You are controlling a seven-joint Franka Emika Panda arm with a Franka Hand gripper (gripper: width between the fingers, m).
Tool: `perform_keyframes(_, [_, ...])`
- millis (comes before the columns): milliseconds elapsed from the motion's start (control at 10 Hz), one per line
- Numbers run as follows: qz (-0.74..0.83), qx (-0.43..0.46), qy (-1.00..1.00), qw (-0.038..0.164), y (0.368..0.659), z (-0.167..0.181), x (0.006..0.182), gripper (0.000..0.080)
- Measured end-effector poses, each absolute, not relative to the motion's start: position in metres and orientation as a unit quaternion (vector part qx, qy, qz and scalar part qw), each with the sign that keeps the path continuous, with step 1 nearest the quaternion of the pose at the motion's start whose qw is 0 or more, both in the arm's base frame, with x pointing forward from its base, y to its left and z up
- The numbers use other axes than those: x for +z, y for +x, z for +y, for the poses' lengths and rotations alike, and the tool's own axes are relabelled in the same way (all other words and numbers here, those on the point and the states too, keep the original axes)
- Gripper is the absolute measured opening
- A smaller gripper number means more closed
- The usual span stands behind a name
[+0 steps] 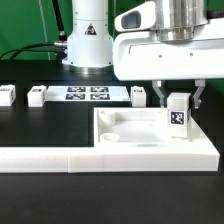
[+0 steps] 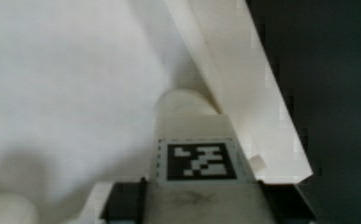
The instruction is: Assemble square table
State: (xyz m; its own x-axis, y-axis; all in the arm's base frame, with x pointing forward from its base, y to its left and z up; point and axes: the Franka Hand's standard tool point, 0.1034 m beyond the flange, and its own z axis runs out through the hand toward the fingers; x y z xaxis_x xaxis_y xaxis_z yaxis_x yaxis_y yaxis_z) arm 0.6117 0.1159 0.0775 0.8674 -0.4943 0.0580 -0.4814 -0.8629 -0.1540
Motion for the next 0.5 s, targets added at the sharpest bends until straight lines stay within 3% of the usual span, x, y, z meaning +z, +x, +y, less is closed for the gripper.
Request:
perform_keyframes(300, [0.391,-0.037,-0.917,0.071,0.6104,0.1216,0.0759,0.0291])
perform_keyframes(500, [0.371,-0.037,-0.925,0.072,0.6103,0.1212,0.0754,0.0291])
